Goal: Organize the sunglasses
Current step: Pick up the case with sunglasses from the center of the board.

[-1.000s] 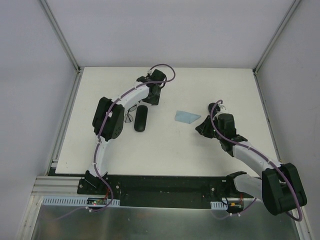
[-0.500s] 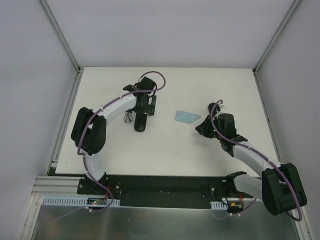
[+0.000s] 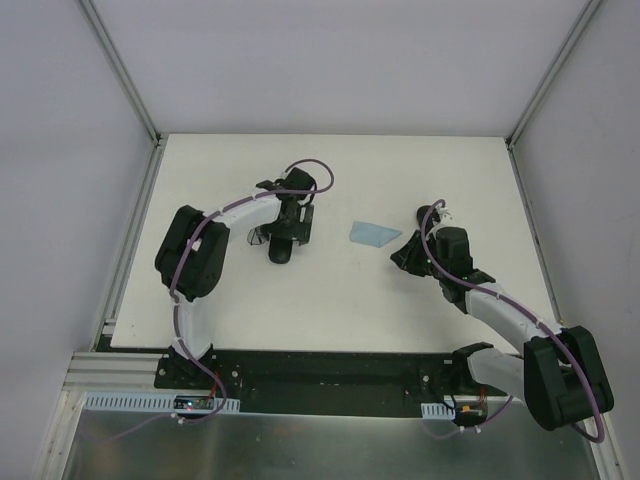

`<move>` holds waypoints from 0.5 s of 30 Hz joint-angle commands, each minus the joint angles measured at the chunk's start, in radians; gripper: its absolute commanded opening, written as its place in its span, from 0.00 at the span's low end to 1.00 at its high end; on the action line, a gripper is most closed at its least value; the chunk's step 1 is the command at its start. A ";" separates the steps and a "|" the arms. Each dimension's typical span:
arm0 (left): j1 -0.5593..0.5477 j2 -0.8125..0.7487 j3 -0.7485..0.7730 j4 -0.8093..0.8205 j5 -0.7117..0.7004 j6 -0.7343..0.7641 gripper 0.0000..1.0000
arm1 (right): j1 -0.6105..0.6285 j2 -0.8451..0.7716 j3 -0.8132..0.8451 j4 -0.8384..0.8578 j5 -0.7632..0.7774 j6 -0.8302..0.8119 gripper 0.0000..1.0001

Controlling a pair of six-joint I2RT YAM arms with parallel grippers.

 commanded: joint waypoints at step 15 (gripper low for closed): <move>0.000 0.119 0.208 0.036 0.006 0.027 0.47 | -0.006 -0.003 0.006 0.031 -0.010 0.004 0.30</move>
